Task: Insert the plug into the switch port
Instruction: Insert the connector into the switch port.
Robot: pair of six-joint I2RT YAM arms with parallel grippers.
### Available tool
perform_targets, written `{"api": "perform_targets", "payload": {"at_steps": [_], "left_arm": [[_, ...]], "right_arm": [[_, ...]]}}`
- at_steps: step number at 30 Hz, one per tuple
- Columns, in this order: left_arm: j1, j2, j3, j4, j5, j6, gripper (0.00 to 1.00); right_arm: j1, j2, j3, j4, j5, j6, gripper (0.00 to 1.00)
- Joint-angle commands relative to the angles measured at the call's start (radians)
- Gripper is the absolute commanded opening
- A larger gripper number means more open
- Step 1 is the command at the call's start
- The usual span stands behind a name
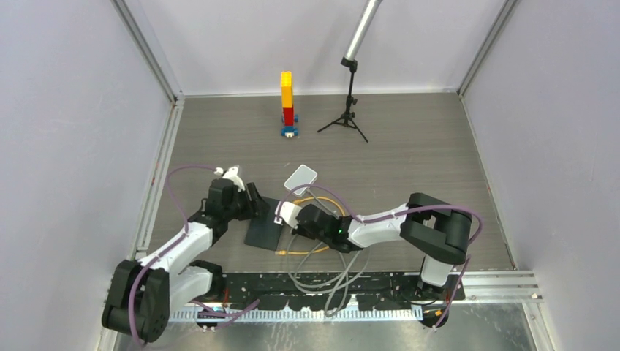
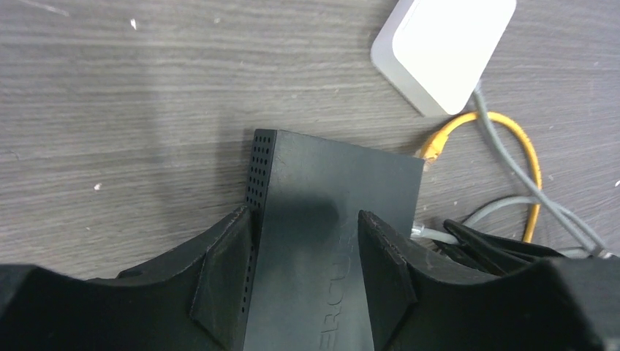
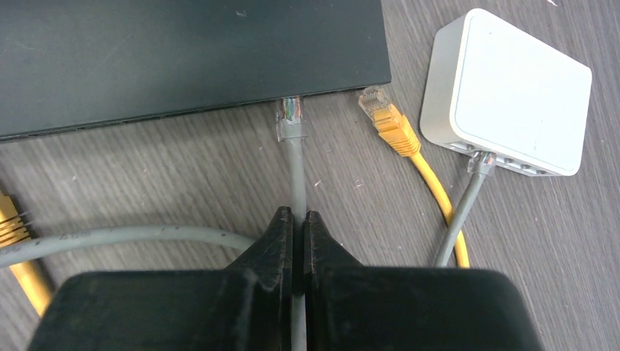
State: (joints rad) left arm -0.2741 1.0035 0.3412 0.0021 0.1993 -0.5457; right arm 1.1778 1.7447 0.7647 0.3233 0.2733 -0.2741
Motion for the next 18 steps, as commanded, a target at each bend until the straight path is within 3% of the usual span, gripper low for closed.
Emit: {"api": "perform_targets", "payload": {"at_steps": [1,18], "left_arm": [[-0.037,0.066,0.022,0.021,0.185,-0.060,0.55],[-0.037,-0.055,0.002,-0.016,0.191,-0.065,0.55]], "right_arm": [[0.035,-0.062,0.038,0.081,-0.080,0.021,0.00],[0.052,-0.199,0.038,0.015,-0.067,0.021,0.01]]}}
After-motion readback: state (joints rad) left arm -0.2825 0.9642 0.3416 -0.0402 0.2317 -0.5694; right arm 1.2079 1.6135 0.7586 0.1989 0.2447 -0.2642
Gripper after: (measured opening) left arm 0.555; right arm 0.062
